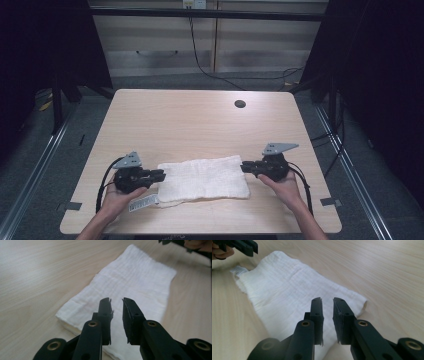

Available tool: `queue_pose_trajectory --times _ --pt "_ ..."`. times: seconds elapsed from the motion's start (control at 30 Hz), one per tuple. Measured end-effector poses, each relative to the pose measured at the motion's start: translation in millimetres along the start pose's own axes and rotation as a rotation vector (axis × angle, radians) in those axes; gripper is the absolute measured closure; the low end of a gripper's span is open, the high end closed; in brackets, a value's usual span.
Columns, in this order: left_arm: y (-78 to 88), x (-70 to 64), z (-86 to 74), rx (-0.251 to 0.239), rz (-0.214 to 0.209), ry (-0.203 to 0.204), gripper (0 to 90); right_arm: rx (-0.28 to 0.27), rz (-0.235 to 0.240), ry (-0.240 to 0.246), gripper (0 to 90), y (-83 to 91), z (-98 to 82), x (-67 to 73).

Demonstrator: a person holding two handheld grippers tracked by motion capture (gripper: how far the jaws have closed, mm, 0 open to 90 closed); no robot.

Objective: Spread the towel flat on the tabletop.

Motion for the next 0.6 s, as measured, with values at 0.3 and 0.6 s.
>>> queue_pose_trajectory --times 0.3,0.6 --pt "-18.4 18.4 -7.4 0.052 0.044 0.033 71.8 0.069 -0.003 -0.014 76.8 -57.0 7.9 -10.8" --pt "-25.4 19.0 -12.9 0.070 0.044 0.032 68.1 0.138 -0.032 0.014 76.0 -43.6 -19.1 -2.9"
Point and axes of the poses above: each handheld gripper's, and its own axes: y roughly backward along the jaws, z roughly out of its top, x roughly to its left, the point moved 4 cm from there along -y, roughly forward along the jaws, and after that the axes turned 10 degrees about -z, right-handed, at the moved point
